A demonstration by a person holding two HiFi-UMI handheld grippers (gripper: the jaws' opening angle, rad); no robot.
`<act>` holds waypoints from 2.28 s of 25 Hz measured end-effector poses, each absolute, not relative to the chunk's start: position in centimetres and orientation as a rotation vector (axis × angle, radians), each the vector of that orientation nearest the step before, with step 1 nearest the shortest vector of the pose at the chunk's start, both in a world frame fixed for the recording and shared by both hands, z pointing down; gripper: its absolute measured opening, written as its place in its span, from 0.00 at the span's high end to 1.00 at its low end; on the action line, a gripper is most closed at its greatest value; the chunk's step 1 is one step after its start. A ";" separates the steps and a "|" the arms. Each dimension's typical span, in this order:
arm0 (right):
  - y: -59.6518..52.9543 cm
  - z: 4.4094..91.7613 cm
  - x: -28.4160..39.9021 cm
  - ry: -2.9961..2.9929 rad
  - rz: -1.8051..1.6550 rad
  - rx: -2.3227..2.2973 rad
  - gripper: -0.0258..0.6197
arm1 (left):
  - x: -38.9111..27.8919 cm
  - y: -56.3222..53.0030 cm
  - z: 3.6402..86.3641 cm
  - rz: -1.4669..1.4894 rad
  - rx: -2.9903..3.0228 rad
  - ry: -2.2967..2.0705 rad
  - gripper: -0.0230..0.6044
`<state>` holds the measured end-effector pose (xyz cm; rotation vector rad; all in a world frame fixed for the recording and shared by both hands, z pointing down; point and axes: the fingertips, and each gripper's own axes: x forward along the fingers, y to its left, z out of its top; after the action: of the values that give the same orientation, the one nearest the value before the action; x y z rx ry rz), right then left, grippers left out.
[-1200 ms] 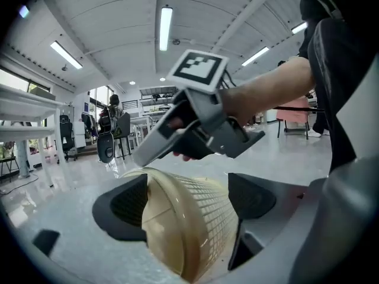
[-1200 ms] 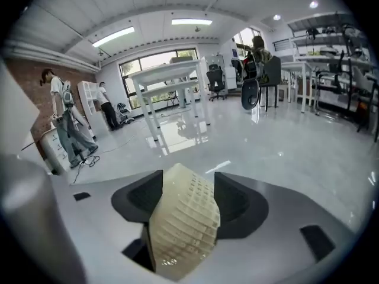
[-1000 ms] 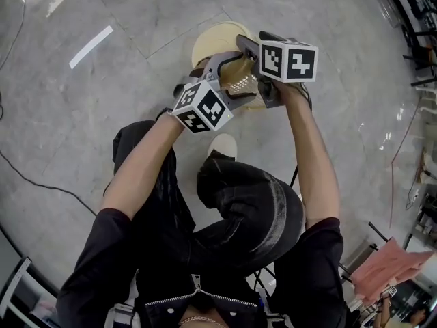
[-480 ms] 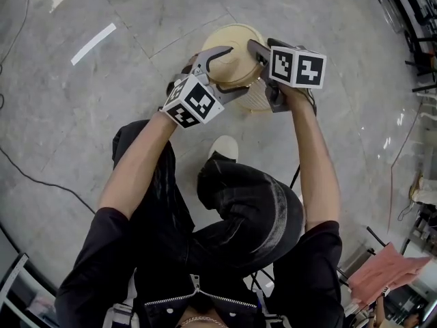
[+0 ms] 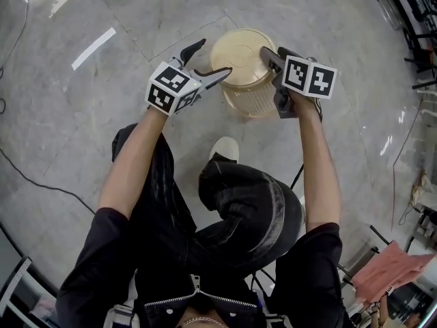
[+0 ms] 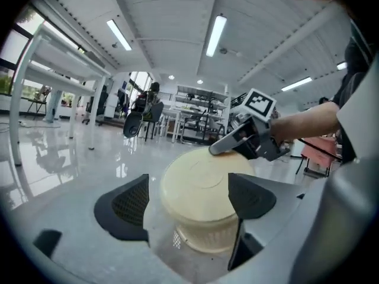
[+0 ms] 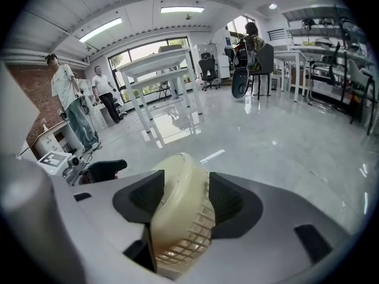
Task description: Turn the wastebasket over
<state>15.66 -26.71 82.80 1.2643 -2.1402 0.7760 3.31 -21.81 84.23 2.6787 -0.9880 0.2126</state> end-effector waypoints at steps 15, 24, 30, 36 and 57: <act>-21.1 88.8 20.2 -2.053 0.763 1.299 0.67 | 6.7 -20.8 89.6 0.243 2.405 -0.717 0.52; -21.2 88.9 19.9 -2.082 0.802 1.355 0.67 | 6.3 -21.0 89.7 0.258 2.416 -0.731 0.52; -21.4 87.5 19.9 -2.106 0.697 1.404 0.68 | 5.8 -21.6 87.9 0.255 2.533 -0.837 0.52; -21.2 82.6 17.4 -2.311 0.568 1.437 0.88 | 3.7 -22.4 82.8 0.094 2.669 -1.013 0.67; -20.2 79.1 15.3 -2.458 0.425 1.558 0.94 | 6.2 -20.1 79.1 0.062 2.902 -1.036 0.96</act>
<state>15.25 -20.21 79.07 1.5579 -2.4578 0.4250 6.22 -20.08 79.08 2.9021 -1.0356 0.0623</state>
